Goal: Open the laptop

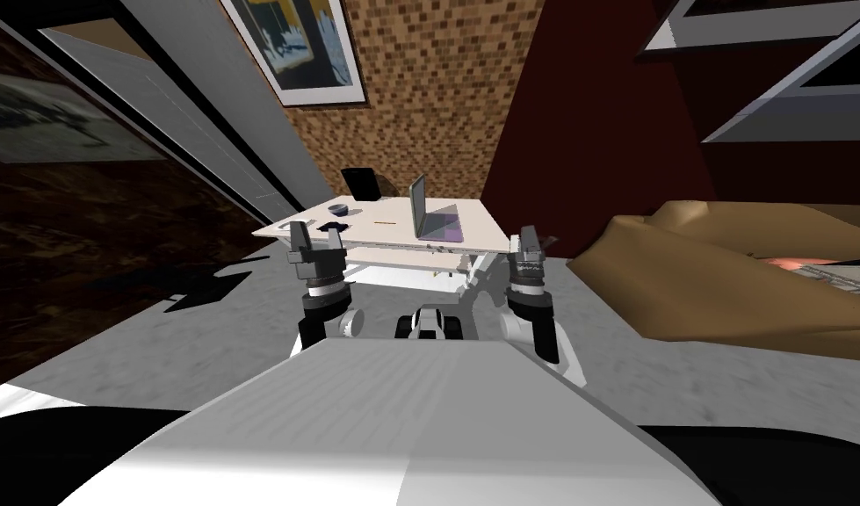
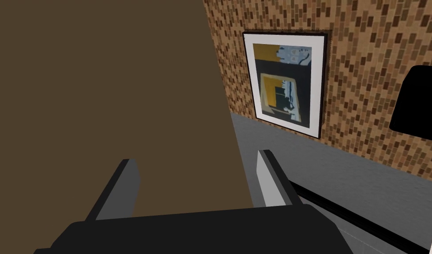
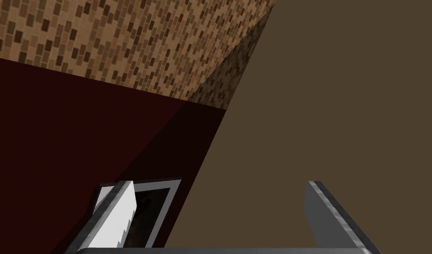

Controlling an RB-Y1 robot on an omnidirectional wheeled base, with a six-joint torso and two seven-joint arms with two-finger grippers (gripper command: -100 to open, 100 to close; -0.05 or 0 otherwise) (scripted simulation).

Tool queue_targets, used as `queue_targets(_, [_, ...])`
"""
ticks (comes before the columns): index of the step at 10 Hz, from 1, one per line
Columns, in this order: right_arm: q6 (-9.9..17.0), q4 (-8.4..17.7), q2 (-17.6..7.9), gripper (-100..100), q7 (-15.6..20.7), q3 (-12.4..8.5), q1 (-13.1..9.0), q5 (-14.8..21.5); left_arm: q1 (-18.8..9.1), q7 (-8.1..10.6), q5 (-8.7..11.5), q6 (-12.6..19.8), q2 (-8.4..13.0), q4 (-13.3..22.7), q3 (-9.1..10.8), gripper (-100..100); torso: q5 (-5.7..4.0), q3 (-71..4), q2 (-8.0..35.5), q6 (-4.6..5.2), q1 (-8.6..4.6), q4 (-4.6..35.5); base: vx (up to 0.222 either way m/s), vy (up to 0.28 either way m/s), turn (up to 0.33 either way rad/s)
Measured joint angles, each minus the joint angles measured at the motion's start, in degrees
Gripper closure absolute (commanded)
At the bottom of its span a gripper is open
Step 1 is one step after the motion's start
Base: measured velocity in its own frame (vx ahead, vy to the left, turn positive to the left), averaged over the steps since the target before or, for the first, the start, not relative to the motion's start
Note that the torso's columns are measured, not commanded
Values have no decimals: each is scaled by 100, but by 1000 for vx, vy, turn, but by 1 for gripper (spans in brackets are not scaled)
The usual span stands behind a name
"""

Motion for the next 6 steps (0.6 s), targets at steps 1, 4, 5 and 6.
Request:
queue_targets(1, [74, -3, -136, -100, 11, -62, 85, 56, 0, 0, 0, 0, 0, 0, 0, 0, -1, 0, 0, 0, -3, 0, 37, 104, -5])
queue_targets(4, [426, -91, -632, -100, -3, -394, 373, 207, 0, 0, 0, 0, 0, 0, 0, 0, -1, 0, 1, 0, -5, 1, 55, 135, -6])
queue_targets(5, [509, -101, -794, -100, -7, -522, 530, 264, 0, 0, 0, 0, -1, 0, -1, 0, 1, 4, 7, 0, 5, 2, 50, 190, -11])
queue_targets(6, [640, -165, -958, -100, -8, -648, 668, 330, 0, 0, 0, 0, -1, 0, -1, 0, 2, 4, 6, 0, 7, 3, 72, 176, -10])
